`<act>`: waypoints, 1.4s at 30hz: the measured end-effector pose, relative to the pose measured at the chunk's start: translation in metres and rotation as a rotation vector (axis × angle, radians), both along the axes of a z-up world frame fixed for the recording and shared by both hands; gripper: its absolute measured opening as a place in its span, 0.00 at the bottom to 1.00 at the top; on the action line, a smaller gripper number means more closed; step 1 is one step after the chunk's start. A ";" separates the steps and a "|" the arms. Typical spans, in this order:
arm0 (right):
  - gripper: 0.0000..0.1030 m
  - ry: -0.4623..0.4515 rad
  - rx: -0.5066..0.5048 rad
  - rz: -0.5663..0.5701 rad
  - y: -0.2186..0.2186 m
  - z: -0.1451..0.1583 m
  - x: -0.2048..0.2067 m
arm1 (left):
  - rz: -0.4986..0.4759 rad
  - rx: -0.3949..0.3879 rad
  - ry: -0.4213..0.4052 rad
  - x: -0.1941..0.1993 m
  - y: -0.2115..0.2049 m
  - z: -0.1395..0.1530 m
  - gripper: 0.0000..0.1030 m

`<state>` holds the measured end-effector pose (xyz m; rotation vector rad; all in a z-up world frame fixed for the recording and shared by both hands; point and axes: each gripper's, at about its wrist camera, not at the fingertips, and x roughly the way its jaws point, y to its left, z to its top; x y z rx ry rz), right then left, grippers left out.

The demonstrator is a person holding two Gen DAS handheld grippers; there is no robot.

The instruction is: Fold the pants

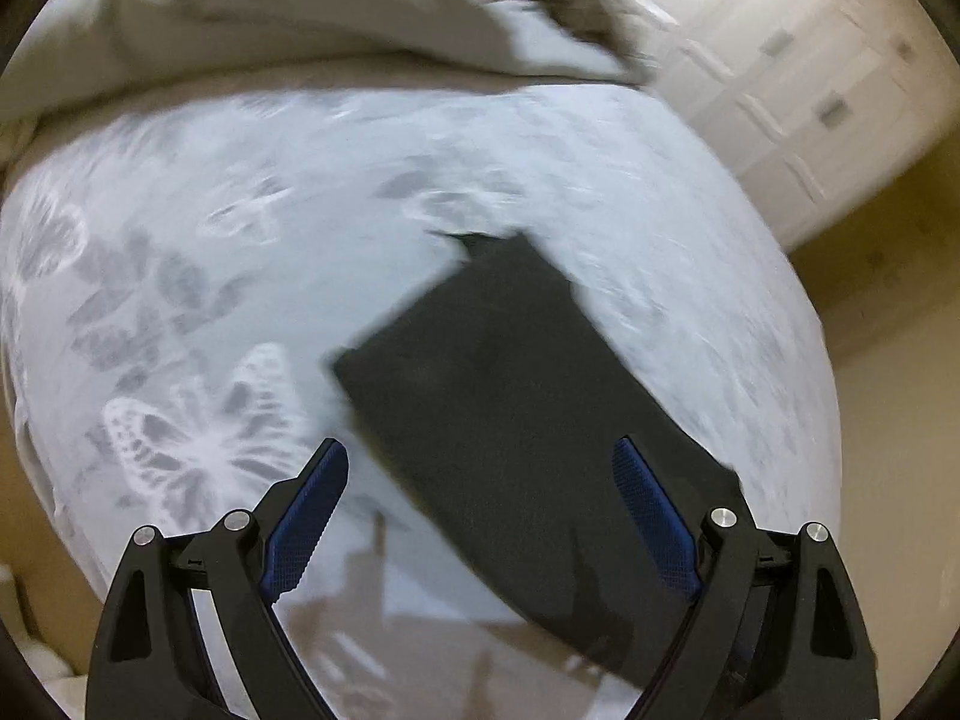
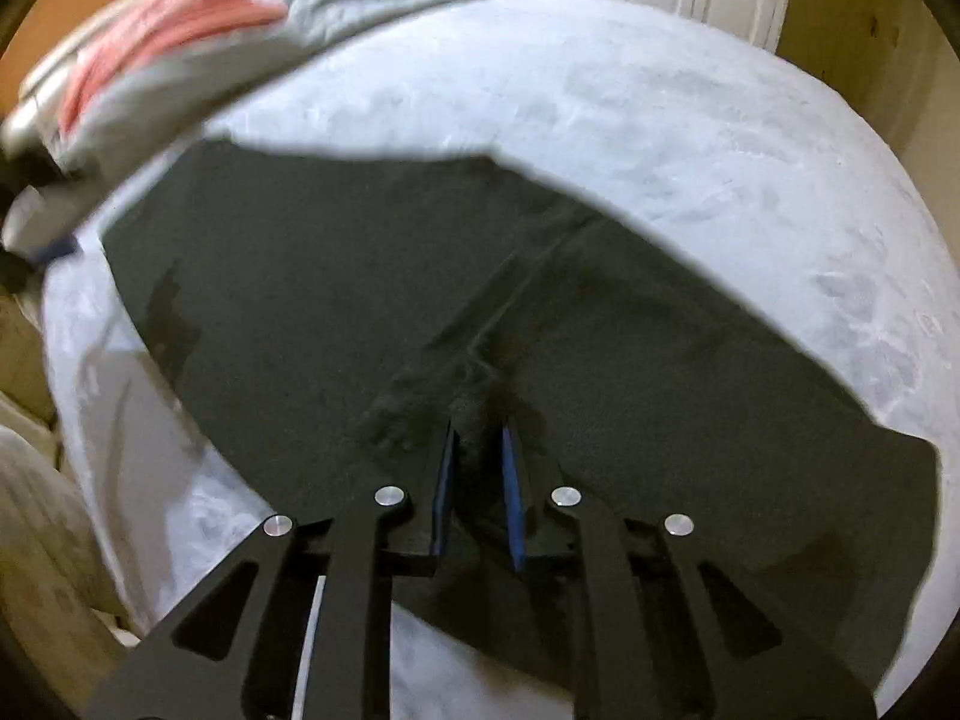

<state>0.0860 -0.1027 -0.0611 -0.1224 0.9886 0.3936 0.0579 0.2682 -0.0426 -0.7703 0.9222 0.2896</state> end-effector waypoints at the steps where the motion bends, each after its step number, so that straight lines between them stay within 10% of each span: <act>1: 0.28 -0.047 0.032 -0.032 -0.019 0.021 -0.007 | 0.025 -0.036 0.027 0.002 0.011 -0.009 0.85; 3: 0.62 -0.154 0.060 -0.120 -0.058 0.059 -0.018 | 0.046 -0.102 0.073 0.008 0.023 -0.026 0.85; 8: 0.74 -0.288 0.087 -0.341 -0.144 0.083 -0.047 | 0.061 -0.187 0.058 0.034 0.029 -0.056 0.86; 12: 0.76 -0.186 0.032 -0.586 -0.197 0.062 -0.041 | 0.014 -0.079 0.036 0.043 0.011 -0.042 0.18; 17: 0.78 -0.176 -0.041 -0.620 -0.215 0.060 -0.053 | -0.113 -0.083 -0.230 0.029 -0.043 0.037 0.15; 22: 0.84 -0.186 -0.058 -0.651 -0.238 0.056 -0.064 | -0.517 0.060 -0.404 0.016 -0.197 0.113 0.19; 25: 0.84 -0.124 -0.019 -0.660 -0.248 0.042 -0.063 | -0.787 0.092 -0.360 0.011 -0.290 0.094 0.70; 32: 0.84 -0.106 0.091 -0.526 -0.223 0.039 -0.061 | -0.737 0.284 -0.235 -0.019 -0.294 0.046 0.82; 42: 0.84 0.170 0.348 -0.318 -0.128 -0.013 0.009 | -0.744 0.624 -0.203 -0.027 -0.302 0.028 0.84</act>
